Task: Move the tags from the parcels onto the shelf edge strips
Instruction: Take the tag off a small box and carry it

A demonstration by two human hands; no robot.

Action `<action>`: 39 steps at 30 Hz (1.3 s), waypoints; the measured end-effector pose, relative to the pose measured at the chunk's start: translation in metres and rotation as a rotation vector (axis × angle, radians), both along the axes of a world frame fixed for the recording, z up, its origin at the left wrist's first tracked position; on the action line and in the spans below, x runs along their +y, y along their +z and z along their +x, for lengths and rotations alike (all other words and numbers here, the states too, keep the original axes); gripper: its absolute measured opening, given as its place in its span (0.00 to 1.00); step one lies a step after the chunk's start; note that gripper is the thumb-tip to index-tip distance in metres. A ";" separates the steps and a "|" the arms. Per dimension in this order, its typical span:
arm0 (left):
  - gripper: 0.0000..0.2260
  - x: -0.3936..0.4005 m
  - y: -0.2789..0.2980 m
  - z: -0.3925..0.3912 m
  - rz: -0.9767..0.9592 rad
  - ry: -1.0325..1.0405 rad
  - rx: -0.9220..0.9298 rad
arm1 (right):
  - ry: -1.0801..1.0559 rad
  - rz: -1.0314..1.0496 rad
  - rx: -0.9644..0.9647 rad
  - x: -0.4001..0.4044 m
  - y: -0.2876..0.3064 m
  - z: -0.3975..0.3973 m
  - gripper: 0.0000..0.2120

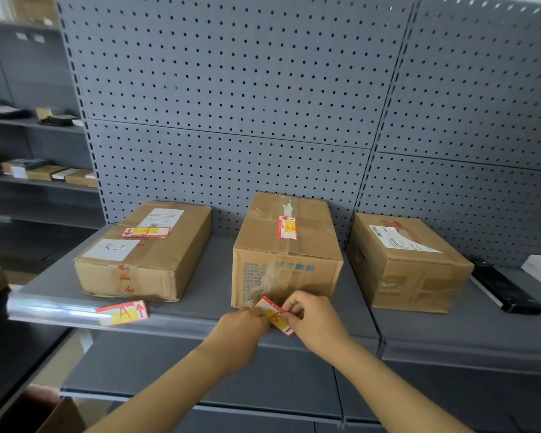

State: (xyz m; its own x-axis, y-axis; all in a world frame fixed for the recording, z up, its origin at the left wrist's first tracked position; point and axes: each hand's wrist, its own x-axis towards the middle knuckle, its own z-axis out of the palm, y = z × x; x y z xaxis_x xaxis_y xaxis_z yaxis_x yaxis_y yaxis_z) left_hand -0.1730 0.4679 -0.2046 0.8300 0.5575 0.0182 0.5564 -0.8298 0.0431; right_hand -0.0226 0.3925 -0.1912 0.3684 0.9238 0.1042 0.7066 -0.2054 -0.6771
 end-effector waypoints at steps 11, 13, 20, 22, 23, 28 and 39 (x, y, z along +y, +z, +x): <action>0.15 -0.001 -0.004 -0.002 0.010 0.009 0.009 | 0.046 -0.058 -0.100 0.004 -0.014 -0.003 0.03; 0.15 -0.001 -0.005 -0.002 0.006 0.014 0.003 | 0.041 -0.064 -0.112 0.005 -0.014 -0.002 0.02; 0.13 0.004 0.011 -0.005 -0.054 0.044 -0.065 | 0.053 -0.087 -0.155 -0.004 -0.010 0.005 0.11; 0.13 0.004 0.019 -0.003 -0.030 0.036 -0.086 | 0.036 -0.076 -0.175 -0.011 -0.006 0.009 0.13; 0.13 0.003 0.024 0.000 -0.019 0.024 -0.094 | 0.025 -0.070 -0.189 -0.016 -0.003 0.011 0.13; 0.12 -0.018 0.043 0.038 0.024 -0.089 -0.146 | -0.059 -0.064 -0.233 -0.043 0.010 0.032 0.09; 0.08 -0.077 0.058 0.159 0.050 -0.301 -0.131 | -0.325 -0.165 -0.263 -0.146 0.028 0.114 0.07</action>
